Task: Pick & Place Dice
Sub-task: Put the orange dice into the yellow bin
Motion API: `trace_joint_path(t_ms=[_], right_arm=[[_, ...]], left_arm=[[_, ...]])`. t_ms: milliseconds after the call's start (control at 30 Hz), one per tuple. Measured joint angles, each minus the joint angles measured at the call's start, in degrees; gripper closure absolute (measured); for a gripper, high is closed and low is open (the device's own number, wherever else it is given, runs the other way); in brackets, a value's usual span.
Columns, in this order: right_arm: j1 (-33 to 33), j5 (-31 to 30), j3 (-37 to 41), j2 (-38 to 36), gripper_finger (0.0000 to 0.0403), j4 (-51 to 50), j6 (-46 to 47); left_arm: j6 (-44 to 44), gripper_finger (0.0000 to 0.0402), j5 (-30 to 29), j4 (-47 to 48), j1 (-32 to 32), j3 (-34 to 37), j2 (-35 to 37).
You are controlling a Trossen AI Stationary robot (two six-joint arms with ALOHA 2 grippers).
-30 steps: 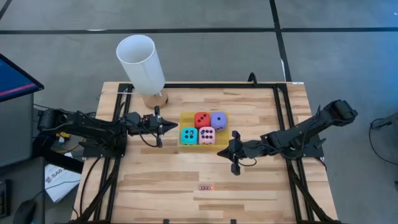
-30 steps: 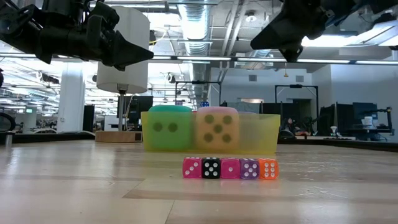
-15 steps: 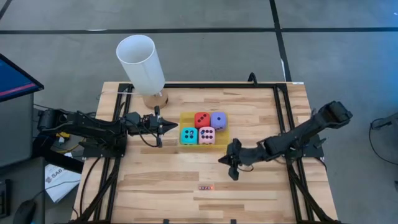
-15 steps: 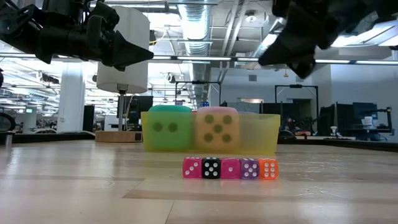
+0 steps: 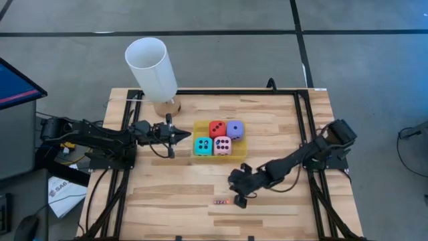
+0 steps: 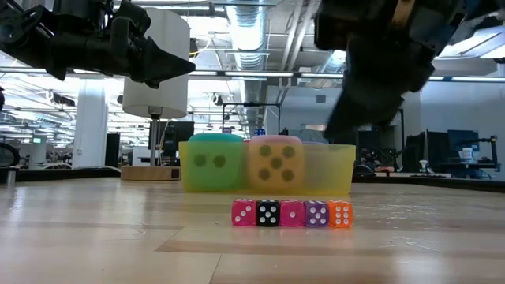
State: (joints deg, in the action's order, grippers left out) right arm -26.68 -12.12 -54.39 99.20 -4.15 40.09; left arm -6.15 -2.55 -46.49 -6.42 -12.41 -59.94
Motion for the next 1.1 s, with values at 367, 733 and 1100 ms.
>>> trace_joint_path(t_ms=[367,733,1100], right_arm=[[-0.28,4.52,-14.60,8.63,0.0403,-17.56,0.48],[-1.94,9.22,-15.19,8.91,0.0401,-17.67,5.95],[-3.43,7.57,-15.19,8.91,0.0334,-17.72,6.47]], left_arm=[[0.01,0.0402,0.00,-1.63,0.01,0.01,0.00],[0.02,0.0402,0.00,-2.22,0.02,0.01,0.00],[0.02,0.0402,0.00,-2.46,0.01,0.01,0.00]])
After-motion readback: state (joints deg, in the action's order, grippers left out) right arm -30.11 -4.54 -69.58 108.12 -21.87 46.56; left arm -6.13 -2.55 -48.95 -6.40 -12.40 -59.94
